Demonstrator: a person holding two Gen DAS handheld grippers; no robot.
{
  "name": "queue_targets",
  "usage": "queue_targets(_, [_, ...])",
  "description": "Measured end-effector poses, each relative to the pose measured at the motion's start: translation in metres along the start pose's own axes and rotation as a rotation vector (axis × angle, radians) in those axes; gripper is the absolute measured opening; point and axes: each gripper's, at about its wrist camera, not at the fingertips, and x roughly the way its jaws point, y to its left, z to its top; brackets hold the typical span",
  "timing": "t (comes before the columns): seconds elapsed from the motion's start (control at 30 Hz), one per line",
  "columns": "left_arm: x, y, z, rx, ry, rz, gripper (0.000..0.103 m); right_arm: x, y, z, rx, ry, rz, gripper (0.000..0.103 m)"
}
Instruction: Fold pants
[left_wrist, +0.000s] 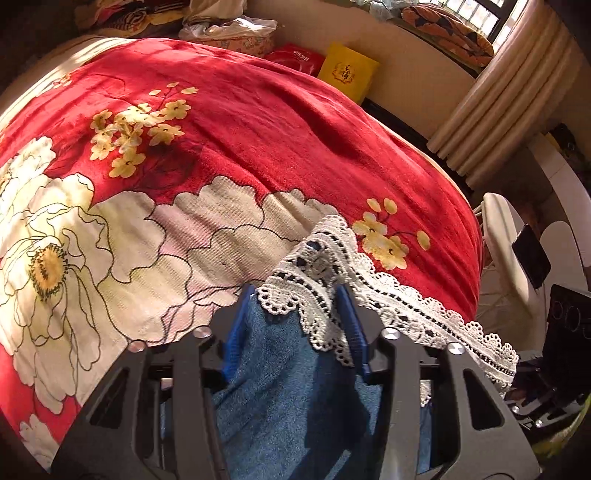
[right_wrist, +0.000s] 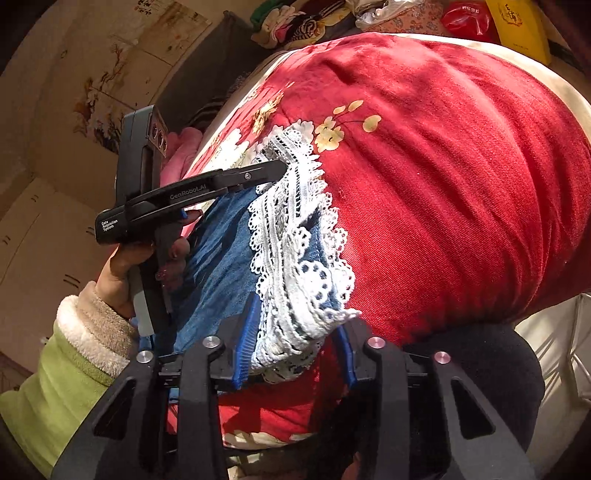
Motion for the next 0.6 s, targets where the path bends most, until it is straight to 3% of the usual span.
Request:
queue_targets(0.07, [0.0, -0.004, -0.001, 0.026, 0.008, 0.013, 0.022, -0.001, 0.003, 0.001, -0.006, -0.016, -0.004, 0.024])
queue_targets(0.2, [-0.008, 0.0, 0.002, -0.001, -0.028, -0.034, 0.013, -0.013, 0.015, 0.001, -0.057, -0.066, -0.006, 0.022])
queue_targets(0.43, [-0.066, 0.012, 0.005, -0.016, -0.192, -0.155, 0.01, -0.034, 0.066, 0.002, -0.215, -0.154, 0.025, 0.022])
queue_targets(0.6, [-0.122, 0.035, -0.016, -0.054, -0.309, -0.206, 0.01, -0.033, 0.126, -0.004, -0.387, -0.175, 0.078, 0.022])
